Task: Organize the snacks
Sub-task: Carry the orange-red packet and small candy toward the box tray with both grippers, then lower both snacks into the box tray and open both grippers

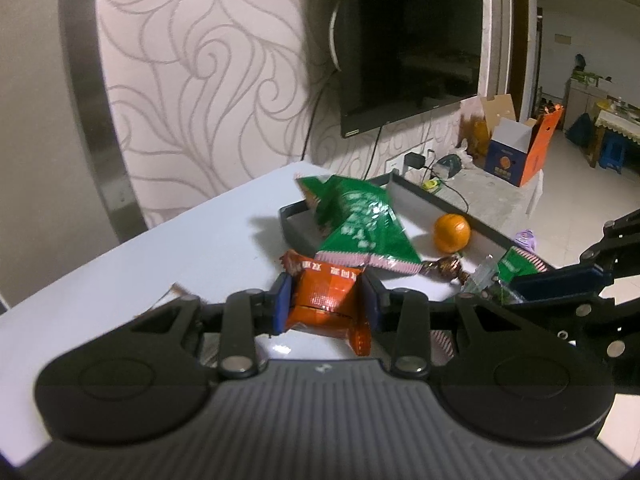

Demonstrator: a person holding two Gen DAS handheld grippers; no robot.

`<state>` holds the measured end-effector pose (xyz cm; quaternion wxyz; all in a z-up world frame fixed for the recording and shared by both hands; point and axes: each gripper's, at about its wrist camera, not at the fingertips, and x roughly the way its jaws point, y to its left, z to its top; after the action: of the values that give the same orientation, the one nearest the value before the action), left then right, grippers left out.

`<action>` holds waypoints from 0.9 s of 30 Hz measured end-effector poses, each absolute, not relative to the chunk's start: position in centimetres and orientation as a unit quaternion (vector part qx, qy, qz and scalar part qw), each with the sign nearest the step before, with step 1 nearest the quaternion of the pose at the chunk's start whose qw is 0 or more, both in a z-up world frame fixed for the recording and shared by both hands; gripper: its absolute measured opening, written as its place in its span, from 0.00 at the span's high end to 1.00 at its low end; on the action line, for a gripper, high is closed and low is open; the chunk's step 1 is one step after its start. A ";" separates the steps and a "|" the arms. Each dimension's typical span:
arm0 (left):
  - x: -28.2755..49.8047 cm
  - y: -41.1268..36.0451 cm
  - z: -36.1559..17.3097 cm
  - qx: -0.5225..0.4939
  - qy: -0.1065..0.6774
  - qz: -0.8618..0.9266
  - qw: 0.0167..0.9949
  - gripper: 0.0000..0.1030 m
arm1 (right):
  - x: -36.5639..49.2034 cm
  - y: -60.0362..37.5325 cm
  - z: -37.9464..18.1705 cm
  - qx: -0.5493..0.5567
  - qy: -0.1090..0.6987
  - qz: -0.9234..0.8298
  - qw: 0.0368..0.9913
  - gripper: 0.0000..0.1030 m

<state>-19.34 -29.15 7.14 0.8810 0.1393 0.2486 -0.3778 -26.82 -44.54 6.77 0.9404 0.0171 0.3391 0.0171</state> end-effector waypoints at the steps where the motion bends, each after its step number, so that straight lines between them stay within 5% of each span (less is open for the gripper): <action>1: -19.3 -29.6 7.1 0.140 0.248 -0.380 0.880 0.61 | -26.9 -44.9 6.8 0.018 0.339 0.014 0.941 0.81; 27: -18.0 -38.0 5.4 0.129 0.254 -0.376 0.882 0.61 | -25.1 -54.1 5.4 0.027 0.341 -0.027 0.939 0.81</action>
<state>-18.02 -38.02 5.42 0.8819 0.1289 0.2542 -0.3756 -25.09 -54.08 5.38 0.9393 0.0267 0.3409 -0.0270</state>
